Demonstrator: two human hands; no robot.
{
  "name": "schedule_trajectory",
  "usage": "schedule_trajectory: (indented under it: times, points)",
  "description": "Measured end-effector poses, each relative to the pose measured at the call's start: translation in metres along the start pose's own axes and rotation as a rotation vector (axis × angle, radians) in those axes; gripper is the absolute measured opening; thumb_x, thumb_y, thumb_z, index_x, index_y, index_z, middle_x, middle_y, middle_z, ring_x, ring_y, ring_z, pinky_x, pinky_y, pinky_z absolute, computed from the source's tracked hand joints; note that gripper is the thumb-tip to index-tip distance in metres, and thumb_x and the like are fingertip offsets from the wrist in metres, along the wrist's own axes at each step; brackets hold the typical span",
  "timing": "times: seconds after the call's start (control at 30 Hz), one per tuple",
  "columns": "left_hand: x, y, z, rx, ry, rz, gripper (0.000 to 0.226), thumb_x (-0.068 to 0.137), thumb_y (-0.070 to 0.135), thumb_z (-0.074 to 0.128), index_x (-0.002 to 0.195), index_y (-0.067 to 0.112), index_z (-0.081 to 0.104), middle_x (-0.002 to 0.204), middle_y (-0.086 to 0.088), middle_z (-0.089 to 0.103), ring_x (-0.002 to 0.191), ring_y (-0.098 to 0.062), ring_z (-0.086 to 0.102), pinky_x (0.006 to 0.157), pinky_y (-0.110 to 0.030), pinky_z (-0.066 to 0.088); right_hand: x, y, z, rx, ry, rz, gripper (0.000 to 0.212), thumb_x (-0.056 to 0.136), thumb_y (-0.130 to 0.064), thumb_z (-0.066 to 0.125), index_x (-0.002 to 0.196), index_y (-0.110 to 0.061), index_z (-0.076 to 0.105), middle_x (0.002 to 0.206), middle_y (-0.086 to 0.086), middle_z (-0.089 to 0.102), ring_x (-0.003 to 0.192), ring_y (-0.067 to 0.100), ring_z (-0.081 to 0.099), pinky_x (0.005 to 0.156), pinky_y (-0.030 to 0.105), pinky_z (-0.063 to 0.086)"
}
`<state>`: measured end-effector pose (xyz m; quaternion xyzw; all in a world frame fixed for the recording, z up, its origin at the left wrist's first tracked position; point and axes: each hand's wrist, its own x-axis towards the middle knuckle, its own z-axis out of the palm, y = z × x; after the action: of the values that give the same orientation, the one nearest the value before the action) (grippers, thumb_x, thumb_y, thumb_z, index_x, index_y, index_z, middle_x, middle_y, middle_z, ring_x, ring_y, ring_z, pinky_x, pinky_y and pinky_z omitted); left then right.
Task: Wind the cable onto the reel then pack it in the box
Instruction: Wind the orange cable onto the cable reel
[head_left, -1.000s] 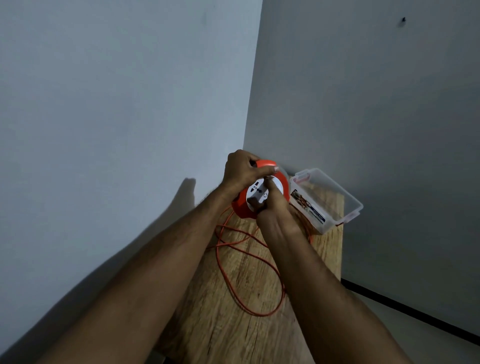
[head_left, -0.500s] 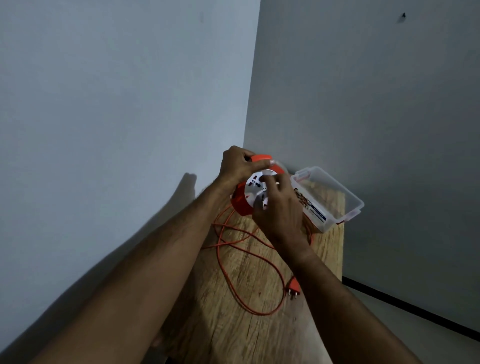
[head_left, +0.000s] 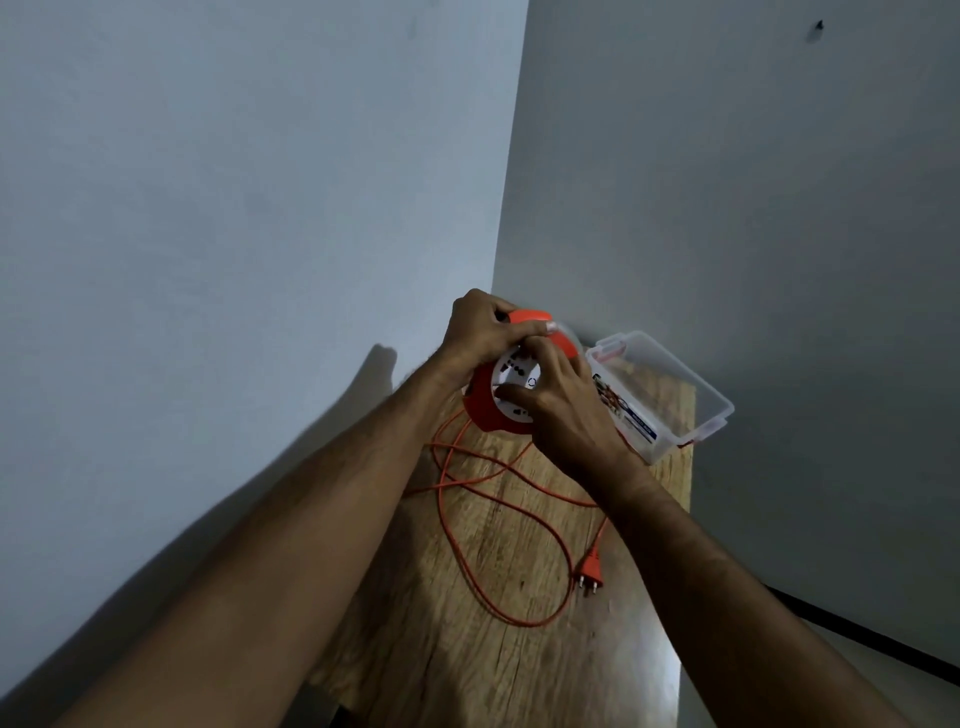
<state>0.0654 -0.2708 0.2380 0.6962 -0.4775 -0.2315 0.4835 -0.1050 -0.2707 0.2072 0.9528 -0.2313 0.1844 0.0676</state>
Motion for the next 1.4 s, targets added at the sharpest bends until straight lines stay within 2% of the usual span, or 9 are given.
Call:
schedule_trajectory:
  times: [0.2,0.43,0.67,0.83,0.93,1.07,1.17,1.27,1.4]
  points:
    - [-0.002,0.003,0.003,0.064,-0.008,0.031,0.041,0.069,0.047,0.09,0.07,0.007,0.078,0.062,-0.006,0.072,0.063,-0.024,0.071,0.06,-0.036,0.057,-0.001,-0.001,0.0,-0.051,0.032,0.047,0.04,0.075,-0.016,0.083,0.113,-0.027,0.076,0.136,0.019,0.052,0.125,0.039,0.051,0.09,0.052,0.045]
    - [-0.005,0.006,0.005,0.057,0.003,0.062,0.035,0.072,0.045,0.089,0.073,0.011,0.079,0.058,0.005,0.068,0.053,-0.005,0.064,0.054,-0.019,0.049,0.002,0.001,0.002,0.016,0.108,0.16,0.058,0.062,-0.02,0.083,0.12,-0.024,0.073,0.127,0.018,0.057,0.105,0.036,0.062,0.082,0.045,0.049]
    - [-0.006,0.008,0.003,0.032,-0.015,0.059,0.042,0.073,0.05,0.087,0.08,0.009,0.08,0.072,-0.003,0.076,0.064,-0.016,0.072,0.062,-0.027,0.059,0.003,-0.016,-0.001,0.276,0.266,0.49,0.045,0.073,-0.042,0.076,0.115,-0.025,0.075,0.082,0.0,0.076,0.071,0.018,0.07,0.07,0.034,0.06]
    - [-0.006,0.004,0.004,0.006,0.024,0.045,0.058,0.07,0.052,0.088,0.063,-0.001,0.068,0.057,-0.011,0.065,0.052,-0.029,0.059,0.052,-0.03,0.043,0.012,-0.037,-0.004,0.682,0.487,0.938,0.053,0.064,-0.042,0.091,0.111,-0.022,0.078,0.106,-0.006,0.077,0.093,0.009,0.071,0.073,0.003,0.044]
    - [-0.006,0.001,0.006,-0.002,0.058,0.045,0.058,0.069,0.052,0.089,0.05,0.006,0.059,0.045,-0.001,0.049,0.044,-0.01,0.041,0.049,-0.026,0.035,0.021,-0.039,0.007,0.914,0.513,1.215,0.062,0.053,-0.048,0.094,0.107,-0.023,0.077,0.111,-0.005,0.075,0.1,0.013,0.071,0.086,0.03,0.059]
    - [-0.008,-0.001,0.007,0.021,0.051,0.043,0.053,0.071,0.054,0.087,0.06,0.005,0.068,0.054,-0.008,0.062,0.048,-0.01,0.052,0.051,-0.025,0.041,0.026,-0.039,0.015,1.189,0.515,1.377,0.064,0.056,-0.043,0.094,0.109,-0.016,0.07,0.109,0.004,0.073,0.087,0.026,0.076,0.063,0.042,0.065]
    - [-0.007,-0.003,0.001,-0.03,0.063,-0.011,0.044,0.072,0.052,0.087,0.057,0.015,0.069,0.055,0.003,0.066,0.047,-0.004,0.057,0.049,-0.018,0.043,0.015,-0.046,0.001,0.861,0.545,1.147,0.045,0.072,-0.042,0.084,0.106,-0.015,0.071,0.098,0.005,0.075,0.082,0.019,0.074,0.067,0.035,0.063]
    - [-0.006,-0.001,-0.009,-0.043,0.068,-0.031,0.035,0.074,0.052,0.085,0.073,0.018,0.078,0.069,0.006,0.074,0.058,-0.003,0.069,0.051,-0.014,0.05,-0.005,-0.043,-0.011,0.314,0.552,0.567,0.023,0.084,-0.022,0.079,0.102,-0.011,0.071,0.091,0.006,0.074,0.075,0.018,0.067,0.064,0.028,0.052]
    - [-0.002,0.003,-0.013,0.004,0.041,0.015,0.046,0.075,0.053,0.084,0.071,0.008,0.077,0.067,-0.003,0.074,0.062,-0.018,0.071,0.059,-0.025,0.055,-0.012,-0.025,0.002,0.07,0.305,0.178,0.04,0.076,-0.005,0.079,0.114,-0.01,0.068,0.114,0.015,0.064,0.102,0.032,0.063,0.077,0.045,0.056]
